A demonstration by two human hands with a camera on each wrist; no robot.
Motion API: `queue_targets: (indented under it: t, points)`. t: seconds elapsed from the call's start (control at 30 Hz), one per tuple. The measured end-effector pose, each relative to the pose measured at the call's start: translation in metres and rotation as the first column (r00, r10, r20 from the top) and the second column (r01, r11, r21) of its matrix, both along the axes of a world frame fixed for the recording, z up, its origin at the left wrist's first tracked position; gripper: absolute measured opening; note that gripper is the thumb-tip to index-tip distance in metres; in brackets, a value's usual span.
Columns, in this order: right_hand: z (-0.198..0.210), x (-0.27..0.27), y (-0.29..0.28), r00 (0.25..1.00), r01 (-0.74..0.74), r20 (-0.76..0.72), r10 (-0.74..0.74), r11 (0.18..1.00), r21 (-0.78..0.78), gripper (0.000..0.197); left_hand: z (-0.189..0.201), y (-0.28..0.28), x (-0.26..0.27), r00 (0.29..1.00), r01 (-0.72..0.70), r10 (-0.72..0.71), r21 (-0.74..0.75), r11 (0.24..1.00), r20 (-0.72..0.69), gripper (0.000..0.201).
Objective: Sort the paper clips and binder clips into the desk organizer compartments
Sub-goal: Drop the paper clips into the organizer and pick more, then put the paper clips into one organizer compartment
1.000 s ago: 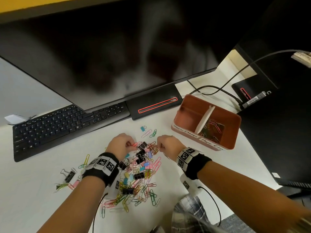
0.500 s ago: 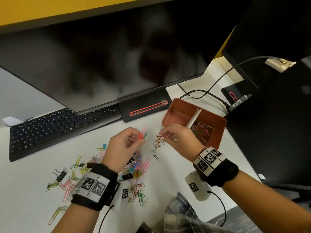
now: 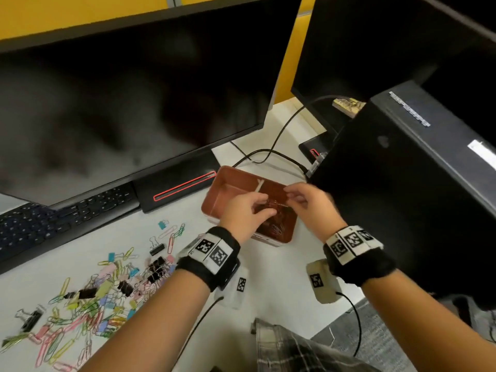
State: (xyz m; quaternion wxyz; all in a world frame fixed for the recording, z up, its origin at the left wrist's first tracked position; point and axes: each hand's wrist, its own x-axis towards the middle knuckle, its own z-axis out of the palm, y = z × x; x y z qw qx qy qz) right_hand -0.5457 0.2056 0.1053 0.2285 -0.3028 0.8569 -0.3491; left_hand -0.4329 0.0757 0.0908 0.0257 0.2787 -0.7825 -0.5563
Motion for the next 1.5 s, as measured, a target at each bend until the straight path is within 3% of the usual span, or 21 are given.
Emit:
queue_targets:
  t: [0.07, 0.17, 0.23, 0.33, 0.43, 0.5, 0.6, 0.73, 0.83, 0.93, 1.07, 1.17, 1.27, 1.4, 1.5]
  points:
    - [-0.009, 0.002, -0.002, 0.999, -0.005, 0.047, 0.007, 0.999, -0.036, 0.03, 0.003, -0.006, 0.013, 0.998, -0.024, 0.022, -0.042, 0.999, -0.055, 0.036]
    - [-0.012, 0.014, -0.003, 0.994, -0.099, -0.05, 0.095, 0.991, -0.085, 0.024, 0.007, -0.022, 0.054, 0.993, -0.1, 0.087, -0.17, 0.98, -0.081, 0.025]
    - [-0.014, 0.032, -0.008, 0.971, -0.222, -0.118, 0.209, 0.968, -0.113, 0.018, 0.001, -0.034, 0.092, 0.983, -0.186, 0.183, -0.199, 0.962, -0.034, 0.022]
    - [-0.026, 0.066, -0.021, 0.885, -0.464, -0.022, 0.464, 0.88, -0.104, 0.024, -0.014, -0.043, 0.155, 0.943, -0.276, 0.303, -0.185, 0.943, 0.14, 0.022]
    - [-0.052, 0.094, -0.039, 0.742, -0.67, 0.081, 0.666, 0.74, 0.061, 0.047, -0.029, -0.036, 0.209, 0.895, -0.318, 0.368, -0.219, 0.922, 0.251, 0.023]
    - [-0.07, 0.109, -0.053, 0.684, -0.724, 0.089, 0.724, 0.66, 0.198, 0.061, -0.042, -0.027, 0.235, 0.866, -0.331, 0.396, -0.242, 0.912, 0.307, 0.025]
    - [-0.09, 0.121, -0.075, 0.676, -0.712, 0.059, 0.734, 0.632, 0.307, 0.075, -0.064, -0.017, 0.259, 0.861, -0.278, 0.357, -0.253, 0.927, 0.363, 0.036]
    - [-0.103, 0.13, -0.098, 0.676, -0.677, 0.056, 0.735, 0.589, 0.442, 0.09, -0.085, -0.013, 0.261, 0.852, -0.173, 0.321, -0.356, 0.918, 0.413, 0.064]
    - [-0.109, 0.137, -0.109, 0.683, -0.67, 0.043, 0.729, 0.602, 0.434, 0.077, -0.093, -0.014, 0.254, 0.84, -0.108, 0.305, -0.411, 0.905, 0.45, 0.087]
    - [-0.114, 0.142, -0.11, 0.683, -0.697, 0.03, 0.73, 0.638, 0.328, 0.041, -0.098, -0.018, 0.25, 0.835, -0.114, 0.33, -0.449, 0.886, 0.44, 0.094]
    - [-0.118, 0.141, -0.106, 0.662, -0.721, 0.035, 0.749, 0.623, 0.303, 0.03, -0.094, -0.016, 0.249, 0.845, -0.238, 0.44, -0.522, 0.819, 0.305, 0.072]
    - [-0.12, 0.138, -0.106, 0.671, -0.708, 0.044, 0.74, 0.623, 0.332, 0.031, -0.094, -0.011, 0.245, 0.872, -0.131, 0.351, -0.529, 0.839, 0.341, 0.053]
    - [-0.122, 0.139, -0.109, 0.664, -0.701, 0.059, 0.745, 0.593, 0.397, 0.032, -0.1, -0.01, 0.234, 0.852, -0.048, 0.319, -0.545, 0.837, 0.416, 0.044]
    - [-0.117, 0.137, -0.113, 0.659, -0.681, 0.056, 0.75, 0.563, 0.469, 0.027, -0.108, -0.015, 0.225, 0.871, -0.062, 0.332, -0.59, 0.805, 0.362, 0.016]
    - [-0.116, 0.137, -0.111, 0.669, -0.678, 0.071, 0.74, 0.569, 0.465, 0.025, -0.107, -0.02, 0.222, 0.886, -0.051, 0.318, -0.612, 0.789, 0.336, 0.012]
